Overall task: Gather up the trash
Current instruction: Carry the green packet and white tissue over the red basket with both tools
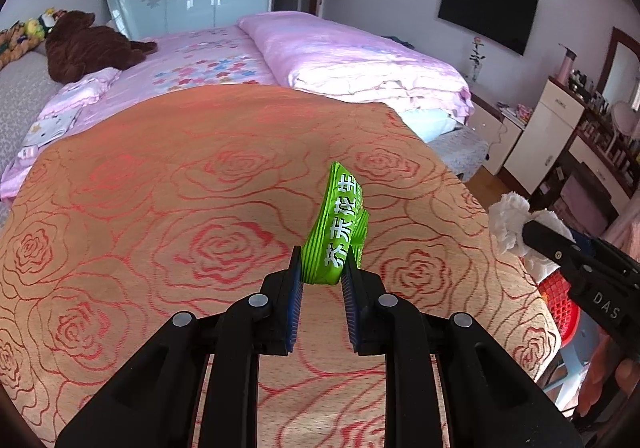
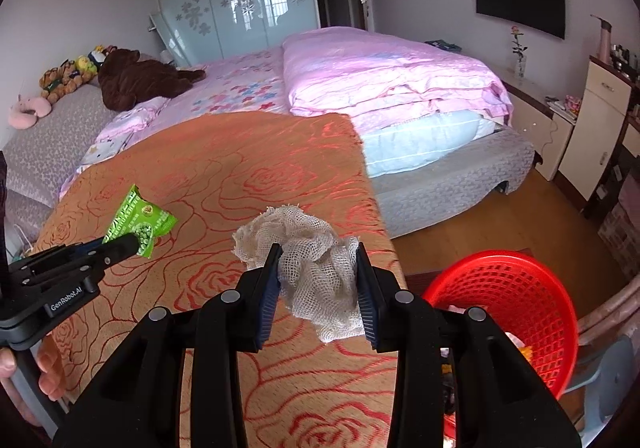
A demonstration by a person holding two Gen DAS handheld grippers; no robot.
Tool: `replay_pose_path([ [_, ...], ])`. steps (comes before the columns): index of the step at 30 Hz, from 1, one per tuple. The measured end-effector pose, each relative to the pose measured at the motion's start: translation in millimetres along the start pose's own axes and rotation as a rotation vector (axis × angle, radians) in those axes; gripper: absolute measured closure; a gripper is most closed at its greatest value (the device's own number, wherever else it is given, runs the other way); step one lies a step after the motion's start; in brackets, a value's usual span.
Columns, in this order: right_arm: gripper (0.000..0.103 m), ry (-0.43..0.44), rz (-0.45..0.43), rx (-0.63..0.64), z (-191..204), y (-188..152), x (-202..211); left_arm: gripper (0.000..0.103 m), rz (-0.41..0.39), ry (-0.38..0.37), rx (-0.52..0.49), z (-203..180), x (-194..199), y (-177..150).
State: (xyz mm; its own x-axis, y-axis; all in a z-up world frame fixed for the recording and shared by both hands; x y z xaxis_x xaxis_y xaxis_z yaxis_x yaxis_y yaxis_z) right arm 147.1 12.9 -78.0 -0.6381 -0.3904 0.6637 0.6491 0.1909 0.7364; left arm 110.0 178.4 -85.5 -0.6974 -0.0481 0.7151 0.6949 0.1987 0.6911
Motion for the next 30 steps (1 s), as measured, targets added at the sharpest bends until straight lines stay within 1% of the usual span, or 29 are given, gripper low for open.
replay_pose_path([
  [19, 0.069, -0.102, -0.023, -0.066, -63.8, -9.7, 32.3, 0.085, 0.006, -0.085, -0.087, -64.4, -2.2, 3.9],
  [30, 0.069, -0.187, -0.01, -0.134, -119.9, -31.5, 51.0, 0.085, 0.014, -0.152, -0.192, -124.9, -6.3, 0.8],
])
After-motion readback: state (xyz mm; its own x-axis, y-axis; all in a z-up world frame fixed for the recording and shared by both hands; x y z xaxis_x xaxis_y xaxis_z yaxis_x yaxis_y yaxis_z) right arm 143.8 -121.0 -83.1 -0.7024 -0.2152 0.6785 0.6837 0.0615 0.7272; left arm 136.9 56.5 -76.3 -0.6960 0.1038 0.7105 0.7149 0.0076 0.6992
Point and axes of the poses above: each gripper's, at about its wrist camera, not at the fingertips, and x roughly against the way its jaws point, z to its left, y to its top, the point moved 7 cm from there along -x, roughly the way its jaws point
